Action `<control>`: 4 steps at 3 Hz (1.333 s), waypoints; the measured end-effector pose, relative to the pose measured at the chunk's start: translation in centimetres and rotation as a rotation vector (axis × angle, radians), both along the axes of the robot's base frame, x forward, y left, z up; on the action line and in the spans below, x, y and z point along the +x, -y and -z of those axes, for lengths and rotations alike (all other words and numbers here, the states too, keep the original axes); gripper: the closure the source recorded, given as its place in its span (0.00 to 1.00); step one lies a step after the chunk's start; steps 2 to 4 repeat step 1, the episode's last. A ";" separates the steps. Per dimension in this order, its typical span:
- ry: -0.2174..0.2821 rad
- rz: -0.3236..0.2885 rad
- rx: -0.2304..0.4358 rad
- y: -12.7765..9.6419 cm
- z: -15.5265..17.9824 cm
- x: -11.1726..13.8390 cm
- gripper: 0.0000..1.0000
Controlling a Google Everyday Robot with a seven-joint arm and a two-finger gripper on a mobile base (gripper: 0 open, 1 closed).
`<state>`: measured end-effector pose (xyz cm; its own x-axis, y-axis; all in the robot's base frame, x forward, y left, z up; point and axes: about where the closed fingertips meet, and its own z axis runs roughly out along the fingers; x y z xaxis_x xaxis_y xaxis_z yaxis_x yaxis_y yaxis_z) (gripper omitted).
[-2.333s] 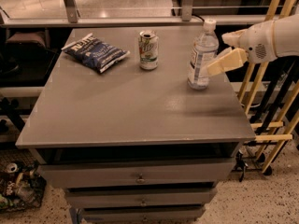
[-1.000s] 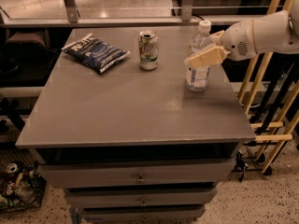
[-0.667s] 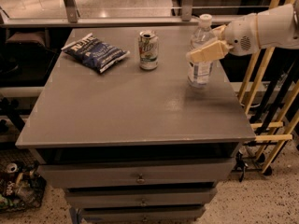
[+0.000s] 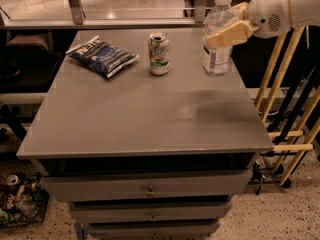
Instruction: Pick blue plastic bottle
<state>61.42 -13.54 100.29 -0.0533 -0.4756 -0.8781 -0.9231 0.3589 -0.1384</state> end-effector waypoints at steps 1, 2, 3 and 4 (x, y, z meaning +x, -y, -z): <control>0.000 -0.025 -0.006 -0.4 -1.1 -0.8 1.00; 0.000 -0.025 -0.006 -0.4 -1.1 -0.8 1.00; 0.000 -0.025 -0.006 -0.4 -1.1 -0.8 1.00; 0.000 -0.025 -0.006 -0.4 -1.1 -0.8 1.00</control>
Offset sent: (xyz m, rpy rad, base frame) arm 0.0000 0.0000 0.0000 0.0000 0.0000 0.0000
